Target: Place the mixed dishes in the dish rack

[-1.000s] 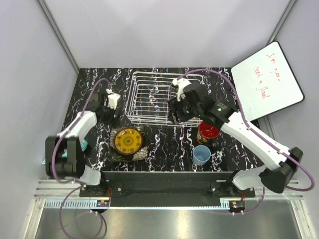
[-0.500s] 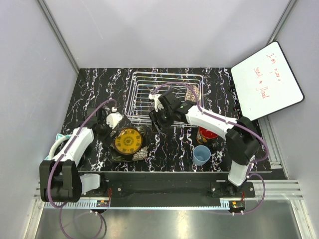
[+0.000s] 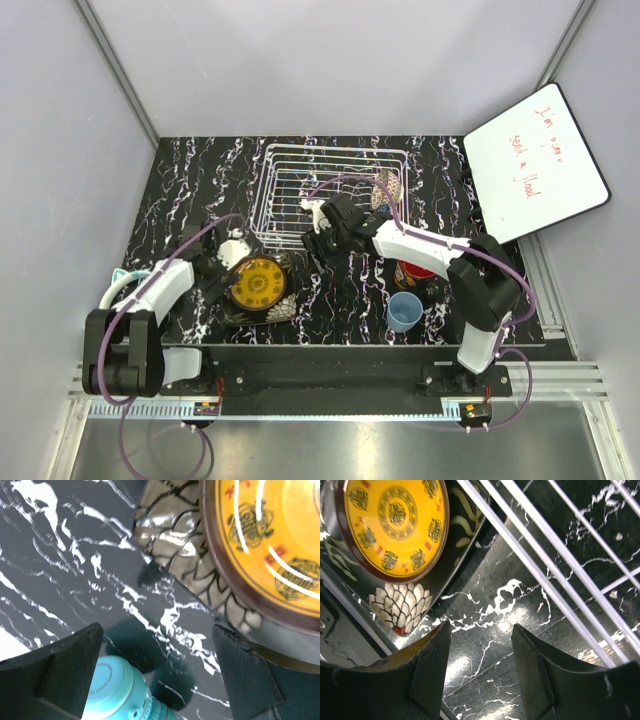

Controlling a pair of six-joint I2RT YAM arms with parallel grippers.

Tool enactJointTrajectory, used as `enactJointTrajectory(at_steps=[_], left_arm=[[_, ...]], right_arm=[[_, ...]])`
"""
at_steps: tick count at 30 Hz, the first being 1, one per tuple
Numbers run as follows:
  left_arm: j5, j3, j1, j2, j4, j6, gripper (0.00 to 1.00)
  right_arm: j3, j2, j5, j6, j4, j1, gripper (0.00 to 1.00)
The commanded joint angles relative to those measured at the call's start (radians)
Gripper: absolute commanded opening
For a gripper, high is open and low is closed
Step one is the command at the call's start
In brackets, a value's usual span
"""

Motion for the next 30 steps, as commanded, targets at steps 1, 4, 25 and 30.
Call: enactJointTrajectory(at_steps=[1,4,25,30], left_arm=[[-0.030,-0.003,-0.049,0.062,0.108,-0.030,0.95],[-0.020,0.025,-0.108,0.094,0.110,-0.080,0.95],[-0.088,0.074,-0.344,0.024,0.064,-0.183,0.96],[-0.084,0.082,-0.344,-0.062,0.020,-0.135,0.96]], right_arm=[[-0.040,-0.073,0.014,-0.008,0.057,0.001,0.60],[-0.103,-0.112,0.025,-0.009,0.078,0.001,0.60],[-0.148,-0.111,-0.019,0.017,0.157,0.000,0.59],[-0.107,-0.027,-0.044,0.023,0.175,0.000,0.58]])
